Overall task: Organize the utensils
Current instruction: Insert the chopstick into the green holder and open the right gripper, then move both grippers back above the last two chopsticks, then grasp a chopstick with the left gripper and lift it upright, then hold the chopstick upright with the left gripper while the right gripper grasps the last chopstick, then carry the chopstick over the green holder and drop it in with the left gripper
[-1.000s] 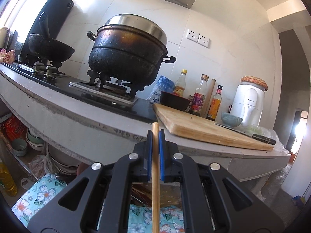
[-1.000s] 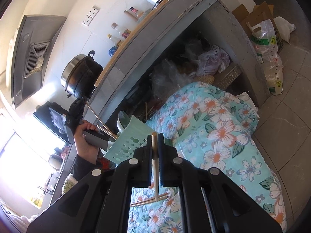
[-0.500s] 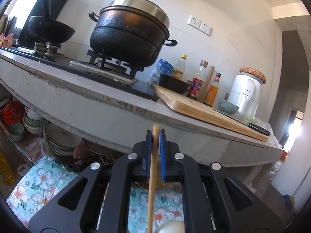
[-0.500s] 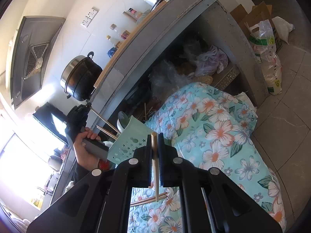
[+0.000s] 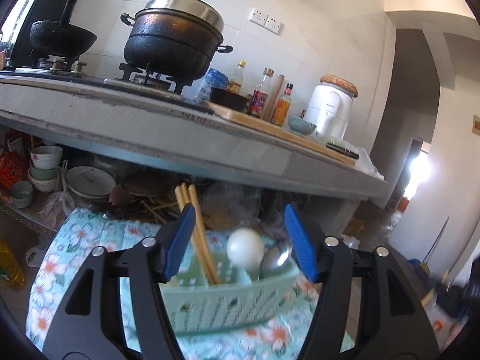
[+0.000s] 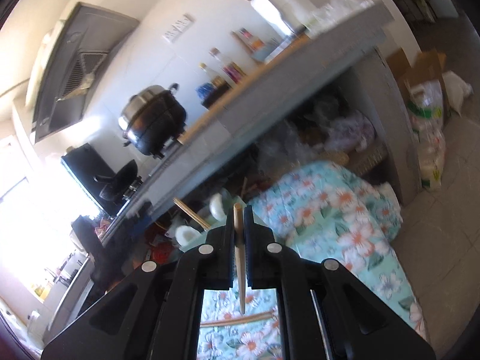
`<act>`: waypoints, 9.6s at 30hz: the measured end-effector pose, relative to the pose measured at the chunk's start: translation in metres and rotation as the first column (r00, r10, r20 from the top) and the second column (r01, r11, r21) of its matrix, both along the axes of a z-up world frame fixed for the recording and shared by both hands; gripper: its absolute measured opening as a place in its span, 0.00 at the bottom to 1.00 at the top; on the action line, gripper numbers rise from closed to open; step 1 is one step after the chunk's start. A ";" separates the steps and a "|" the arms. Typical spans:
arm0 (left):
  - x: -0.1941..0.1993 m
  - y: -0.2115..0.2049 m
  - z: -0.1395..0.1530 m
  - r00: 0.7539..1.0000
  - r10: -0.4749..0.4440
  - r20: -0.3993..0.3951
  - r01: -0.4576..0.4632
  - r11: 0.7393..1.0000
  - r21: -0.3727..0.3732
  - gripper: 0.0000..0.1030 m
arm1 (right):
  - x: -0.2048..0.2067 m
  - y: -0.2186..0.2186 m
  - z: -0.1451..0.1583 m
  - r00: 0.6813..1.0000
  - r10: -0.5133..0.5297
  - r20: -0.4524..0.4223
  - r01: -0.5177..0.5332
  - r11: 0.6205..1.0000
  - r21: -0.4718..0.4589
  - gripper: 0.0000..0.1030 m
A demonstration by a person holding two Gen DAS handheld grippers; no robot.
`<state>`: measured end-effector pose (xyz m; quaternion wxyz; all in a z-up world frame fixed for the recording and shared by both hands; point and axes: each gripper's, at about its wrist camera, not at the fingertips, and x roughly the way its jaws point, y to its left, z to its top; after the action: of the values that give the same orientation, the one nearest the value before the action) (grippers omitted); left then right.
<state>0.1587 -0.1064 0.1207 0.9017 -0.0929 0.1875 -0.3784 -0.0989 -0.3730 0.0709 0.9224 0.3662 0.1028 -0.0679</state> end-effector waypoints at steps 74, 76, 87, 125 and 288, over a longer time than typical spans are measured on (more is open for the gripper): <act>-0.134 -0.040 -0.200 0.898 -0.430 0.096 0.132 0.469 0.873 0.28 | 0.036 0.040 -0.151 0.878 0.243 -0.412 -0.142 0.955 0.261 0.45; -0.134 -0.042 -0.200 0.896 -0.434 0.094 0.131 0.460 0.878 0.22 | 0.035 0.039 -0.152 0.880 0.245 -0.406 -0.142 0.953 0.268 0.45; -0.147 -0.038 -0.196 0.891 -0.445 0.091 0.125 0.433 0.893 0.12 | 0.028 0.030 -0.162 0.884 0.251 -0.394 -0.138 0.946 0.294 0.45; -0.152 -0.063 -0.177 0.858 -0.461 -0.226 0.466 0.516 0.719 0.24 | 0.023 0.024 -0.167 0.899 0.266 -0.348 -0.145 0.930 0.337 0.45; -0.074 0.043 -0.036 0.998 -0.033 -0.048 0.047 0.944 0.326 0.04 | 0.050 0.031 -0.079 0.989 0.038 -0.146 -0.006 0.977 0.212 0.06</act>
<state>0.0844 -0.0632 0.0843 0.8926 0.0539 0.2683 -0.3583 -0.0493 -0.3423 -0.0078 0.8687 0.4548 0.1821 -0.0735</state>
